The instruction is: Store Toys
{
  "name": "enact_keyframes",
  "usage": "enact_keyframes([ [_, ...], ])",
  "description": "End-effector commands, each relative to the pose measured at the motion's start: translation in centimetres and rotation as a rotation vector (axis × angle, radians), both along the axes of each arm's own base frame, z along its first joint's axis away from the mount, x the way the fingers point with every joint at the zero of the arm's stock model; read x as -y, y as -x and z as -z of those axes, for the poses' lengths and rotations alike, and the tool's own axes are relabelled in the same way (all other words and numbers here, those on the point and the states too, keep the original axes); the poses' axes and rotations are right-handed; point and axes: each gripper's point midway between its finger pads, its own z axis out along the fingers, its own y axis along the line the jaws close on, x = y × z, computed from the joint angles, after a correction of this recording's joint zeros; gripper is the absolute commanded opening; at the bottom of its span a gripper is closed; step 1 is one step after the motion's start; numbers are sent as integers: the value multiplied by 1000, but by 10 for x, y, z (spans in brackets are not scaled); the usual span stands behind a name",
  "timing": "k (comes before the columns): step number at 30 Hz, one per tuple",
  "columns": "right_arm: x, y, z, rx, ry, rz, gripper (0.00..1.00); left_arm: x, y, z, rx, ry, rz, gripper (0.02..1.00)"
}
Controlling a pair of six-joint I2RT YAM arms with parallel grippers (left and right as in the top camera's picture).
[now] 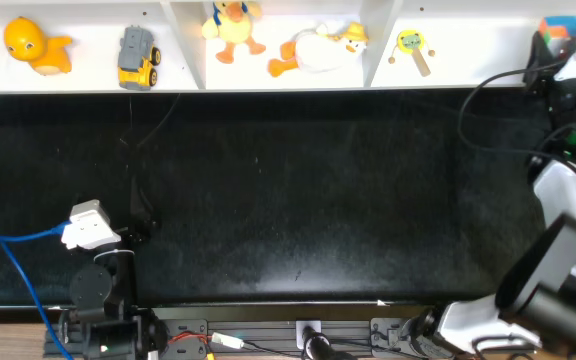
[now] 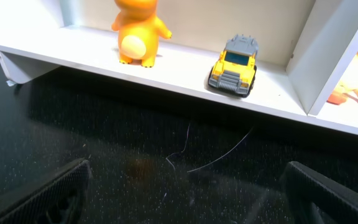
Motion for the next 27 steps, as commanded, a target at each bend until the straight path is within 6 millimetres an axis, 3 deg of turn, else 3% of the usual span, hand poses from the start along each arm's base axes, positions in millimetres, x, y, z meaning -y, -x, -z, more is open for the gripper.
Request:
enact_keyframes([
  [1,-8,-14,36,5,-61,-60,49,3,-1,0,5,-18,18,998],
  [16,-12,-46,54,61,-26,-34,45,3,-1,0,5,-18,18,998],
  [27,-1,-49,69,12,-34,21,47,3,-1,0,5,-18,18,998],
])
